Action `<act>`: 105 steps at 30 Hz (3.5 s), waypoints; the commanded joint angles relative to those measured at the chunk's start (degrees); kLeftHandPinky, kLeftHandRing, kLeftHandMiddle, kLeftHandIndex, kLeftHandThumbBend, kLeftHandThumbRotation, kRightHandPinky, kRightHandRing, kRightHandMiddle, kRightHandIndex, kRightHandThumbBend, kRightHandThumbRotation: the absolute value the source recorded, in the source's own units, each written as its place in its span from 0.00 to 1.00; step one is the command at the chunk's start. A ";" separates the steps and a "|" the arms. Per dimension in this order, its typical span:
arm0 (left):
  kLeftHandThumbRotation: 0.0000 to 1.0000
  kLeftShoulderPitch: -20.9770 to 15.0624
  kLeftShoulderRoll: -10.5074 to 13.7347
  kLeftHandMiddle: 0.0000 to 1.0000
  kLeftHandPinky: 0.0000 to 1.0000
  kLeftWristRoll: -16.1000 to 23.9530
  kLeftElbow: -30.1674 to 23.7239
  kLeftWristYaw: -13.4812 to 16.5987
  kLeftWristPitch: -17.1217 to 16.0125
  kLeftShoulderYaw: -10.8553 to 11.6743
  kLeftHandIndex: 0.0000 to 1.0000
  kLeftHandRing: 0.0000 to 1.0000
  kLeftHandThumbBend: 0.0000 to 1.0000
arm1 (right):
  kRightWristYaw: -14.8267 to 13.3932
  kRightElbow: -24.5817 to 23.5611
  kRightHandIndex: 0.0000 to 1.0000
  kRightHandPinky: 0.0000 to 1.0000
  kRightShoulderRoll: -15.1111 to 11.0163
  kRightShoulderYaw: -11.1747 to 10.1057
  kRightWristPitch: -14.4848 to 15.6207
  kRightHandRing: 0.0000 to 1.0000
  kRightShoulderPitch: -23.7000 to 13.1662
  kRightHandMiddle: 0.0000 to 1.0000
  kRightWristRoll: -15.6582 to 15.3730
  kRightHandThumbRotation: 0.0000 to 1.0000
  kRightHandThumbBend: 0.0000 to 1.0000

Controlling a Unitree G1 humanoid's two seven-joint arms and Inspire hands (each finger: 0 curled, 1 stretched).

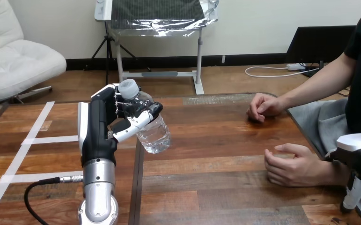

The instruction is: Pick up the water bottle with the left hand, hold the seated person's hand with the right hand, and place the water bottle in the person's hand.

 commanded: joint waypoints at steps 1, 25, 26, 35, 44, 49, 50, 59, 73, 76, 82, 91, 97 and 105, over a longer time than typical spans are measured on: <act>0.00 -3.49 0.39 0.44 0.39 0.29 -2.31 0.32 -1.71 0.34 0.51 0.41 0.63 | -1.66 2.28 0.89 0.83 -0.17 0.85 0.05 0.94 -4.60 0.94 -0.62 0.05 0.71; 0.00 -3.60 0.81 0.44 0.38 0.44 -1.85 0.56 -0.81 0.72 0.51 0.40 0.62 | -6.41 17.55 0.85 0.82 3.25 8.78 -4.52 0.85 -12.66 0.87 -0.94 0.04 0.72; 0.00 -3.57 0.83 0.44 0.39 0.34 -1.86 0.50 -0.83 0.77 0.51 0.41 0.62 | -7.03 18.35 0.85 0.81 3.64 9.03 -4.79 0.85 -12.92 0.87 -0.82 0.04 0.71; 0.00 -3.69 1.03 0.44 0.38 0.38 -1.76 0.57 -0.79 0.97 0.51 0.40 0.62 | -9.85 23.98 0.83 0.69 6.17 10.16 -7.27 0.79 -15.20 0.85 0.97 0.00 0.68; 0.00 -3.49 0.97 0.44 0.38 0.06 -2.07 0.20 -0.96 1.10 0.51 0.40 0.62 | -11.52 26.00 0.81 0.65 7.07 10.31 -8.33 0.78 -15.39 0.85 2.39 0.00 0.68; 0.00 -3.40 0.82 0.44 0.39 -0.24 -2.23 0.06 -0.89 1.17 0.51 0.41 0.63 | -12.23 26.57 0.80 0.64 7.52 10.68 -8.60 0.78 -15.18 0.85 2.57 0.00 0.68; 0.00 -3.37 0.80 0.44 0.38 -0.28 -2.30 0.03 -0.91 1.17 0.51 0.40 0.63 | -12.18 26.56 0.80 0.64 7.65 10.64 -8.53 0.78 -15.10 0.85 2.73 0.00 0.68; 0.00 -3.50 0.98 0.44 0.41 -1.22 -1.88 -0.99 -1.69 1.43 0.51 0.41 0.62 | -13.63 27.54 0.80 0.65 8.53 11.97 -7.76 0.76 -15.23 0.85 1.35 0.00 0.70; 0.00 -3.52 1.00 0.44 0.42 -0.95 -1.64 -0.99 -1.59 1.72 0.51 0.41 0.63 | -14.94 28.09 0.79 0.56 8.86 11.57 -8.84 0.69 -14.74 0.83 2.57 0.00 0.71; 0.00 -3.47 0.97 0.44 0.42 -0.96 -1.76 -1.09 -1.49 1.75 0.51 0.41 0.63 | -15.88 28.92 0.79 0.55 9.01 11.67 -9.28 0.68 -14.89 0.82 2.50 0.00 0.70; 0.00 -3.47 0.90 0.44 0.42 -0.83 -1.85 -1.04 -1.13 1.87 0.51 0.42 0.63 | -17.73 29.85 0.76 0.55 9.24 10.86 -10.79 0.66 -14.70 0.80 3.79 0.00 0.69; 0.00 -3.53 0.86 0.44 0.41 -0.88 -1.43 -1.00 -1.26 2.11 0.51 0.41 0.63 | -20.25 32.80 0.65 0.54 10.10 9.12 -14.31 0.62 -14.75 0.73 7.22 0.00 0.68; 0.00 -3.32 0.70 0.44 0.42 -1.36 -1.77 -1.29 -1.02 2.23 0.51 0.42 0.62 | -21.42 34.23 0.63 0.55 10.42 9.59 -14.83 0.62 -15.04 0.72 7.97 0.00 0.67; 0.00 -2.91 0.18 0.45 0.45 -2.26 -3.48 -1.55 0.14 2.36 0.51 0.43 0.63 | -21.30 36.78 0.64 0.55 12.09 10.47 -12.82 0.65 -16.25 0.73 7.67 0.00 0.64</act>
